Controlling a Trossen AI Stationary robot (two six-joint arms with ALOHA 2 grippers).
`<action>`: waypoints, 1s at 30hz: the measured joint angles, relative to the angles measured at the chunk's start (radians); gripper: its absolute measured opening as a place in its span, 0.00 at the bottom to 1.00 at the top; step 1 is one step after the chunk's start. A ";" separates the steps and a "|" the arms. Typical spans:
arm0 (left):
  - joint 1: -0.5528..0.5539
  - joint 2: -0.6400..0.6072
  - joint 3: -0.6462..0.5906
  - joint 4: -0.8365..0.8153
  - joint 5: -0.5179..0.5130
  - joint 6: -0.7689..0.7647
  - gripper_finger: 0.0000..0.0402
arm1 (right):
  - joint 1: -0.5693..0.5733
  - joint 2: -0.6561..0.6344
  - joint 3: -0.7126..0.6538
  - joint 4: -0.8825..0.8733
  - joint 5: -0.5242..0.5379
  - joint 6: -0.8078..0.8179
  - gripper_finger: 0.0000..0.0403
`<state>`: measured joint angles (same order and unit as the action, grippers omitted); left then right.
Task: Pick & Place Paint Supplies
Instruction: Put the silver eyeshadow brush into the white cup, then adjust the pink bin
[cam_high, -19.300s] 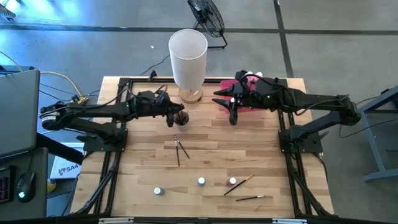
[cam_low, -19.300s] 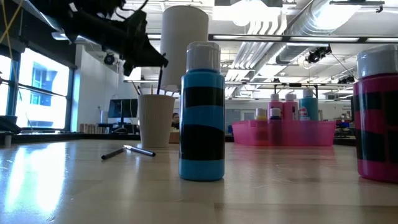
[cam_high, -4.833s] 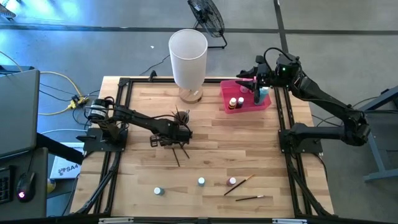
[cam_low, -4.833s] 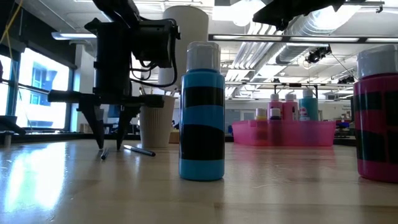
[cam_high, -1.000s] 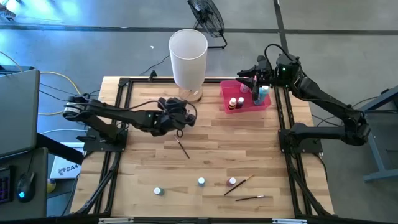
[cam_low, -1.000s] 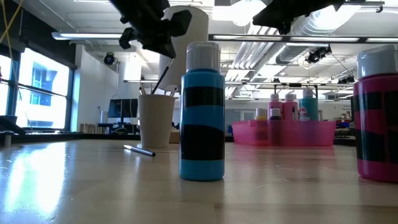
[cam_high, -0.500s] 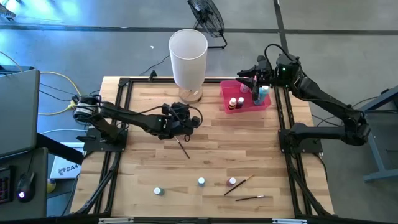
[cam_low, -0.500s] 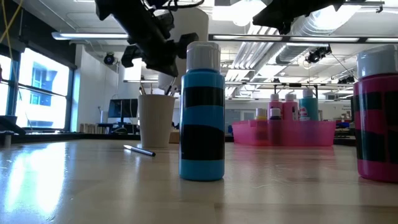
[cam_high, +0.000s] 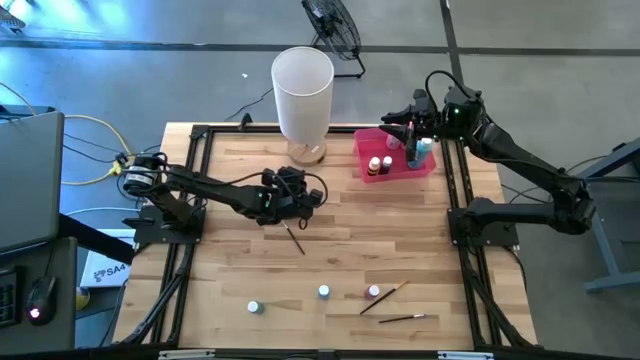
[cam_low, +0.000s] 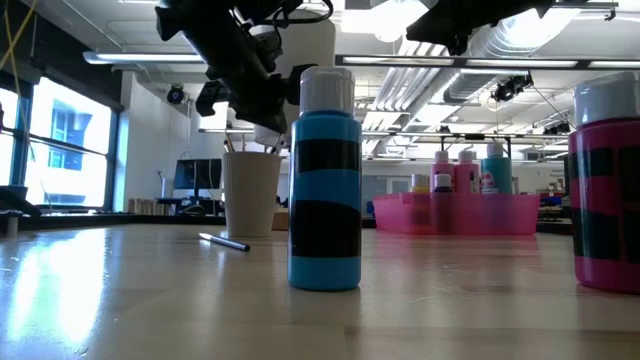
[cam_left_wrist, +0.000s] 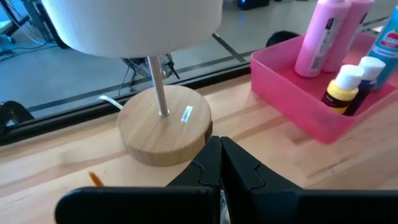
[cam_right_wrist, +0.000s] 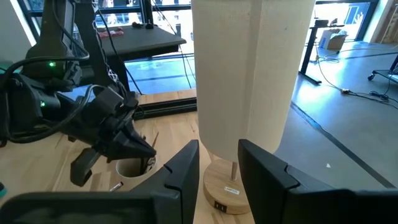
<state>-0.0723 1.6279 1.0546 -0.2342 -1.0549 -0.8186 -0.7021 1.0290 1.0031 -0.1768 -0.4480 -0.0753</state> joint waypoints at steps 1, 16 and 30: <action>0.000 0.000 0.000 0.000 0.008 0.001 0.00 | 0.000 0.000 0.000 0.000 0.000 0.000 0.26; 0.000 -0.008 0.000 -0.006 0.021 0.016 0.25 | 0.000 0.000 0.000 -0.002 -0.008 0.000 0.26; 0.000 -0.233 0.151 -0.084 0.137 0.280 0.39 | 0.000 0.000 0.000 -0.028 -0.008 -0.004 0.26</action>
<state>-0.0723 1.3946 1.2052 -0.3183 -0.9182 -0.5390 -0.7025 1.0287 1.0027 -0.2044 -0.4557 -0.0795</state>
